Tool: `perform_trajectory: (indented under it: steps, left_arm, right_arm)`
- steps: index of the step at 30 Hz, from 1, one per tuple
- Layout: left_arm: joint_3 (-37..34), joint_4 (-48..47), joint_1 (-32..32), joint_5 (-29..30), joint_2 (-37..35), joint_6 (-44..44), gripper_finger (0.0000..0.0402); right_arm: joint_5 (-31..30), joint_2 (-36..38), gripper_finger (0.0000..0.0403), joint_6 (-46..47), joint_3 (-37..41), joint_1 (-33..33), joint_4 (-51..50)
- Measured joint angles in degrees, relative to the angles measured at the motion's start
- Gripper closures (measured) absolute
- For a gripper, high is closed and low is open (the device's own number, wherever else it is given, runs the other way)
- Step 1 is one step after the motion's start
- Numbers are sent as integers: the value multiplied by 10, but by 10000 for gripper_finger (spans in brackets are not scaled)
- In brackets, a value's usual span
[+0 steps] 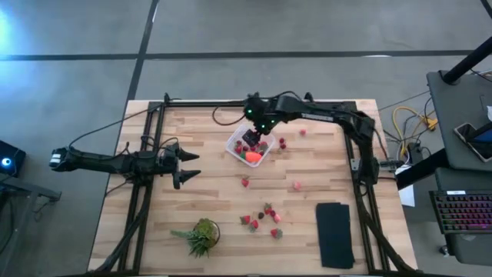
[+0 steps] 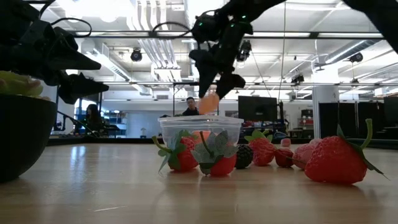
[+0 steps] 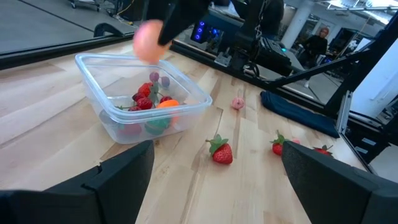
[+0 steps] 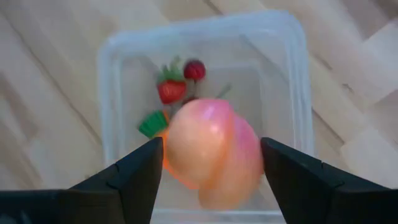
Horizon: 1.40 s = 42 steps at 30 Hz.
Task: Pick and placing Produce into tupperware
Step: Put the pink peach into the transparent bin
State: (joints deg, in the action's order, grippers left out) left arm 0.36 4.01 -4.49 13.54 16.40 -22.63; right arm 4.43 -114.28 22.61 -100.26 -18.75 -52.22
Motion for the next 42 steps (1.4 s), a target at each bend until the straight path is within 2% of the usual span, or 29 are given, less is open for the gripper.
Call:
perform_trajectory:
  steps: [3, 10, 14, 19, 23, 30, 35, 42]
  left_arm:
    - [0, 0, 0, 0, 0, 0, 63]
    - [0, 0, 0, 0, 0, 0, 63]
    - [0, 0, 0, 0, 0, 0, 63]
    - [0, 0, 0, 0, 1, 0, 63]
    - [0, 0, 0, 0, 0, 0, 63]
    - [0, 0, 0, 0, 0, 0, 63]
    - [0, 0, 0, 0, 0, 0, 63]
    - [0, 0, 0, 0, 0, 0, 63]
  right_arm:
    - [-2, -42, 130, -24, -44, 8, -49]
    - [-12, -109, 75, -30, -143, 18, -93]
    - [-37, -111, 62, -34, -170, 16, -114]
    - [-58, -96, 66, -39, -178, -2, -166]
    - [-105, -87, 75, -50, -172, -27, -231]
    - [-101, -87, 76, -42, -134, -97, -314]
    - [-101, -87, 76, -41, -75, -143, -318]
    - [-105, -87, 76, -64, 31, -172, -291]
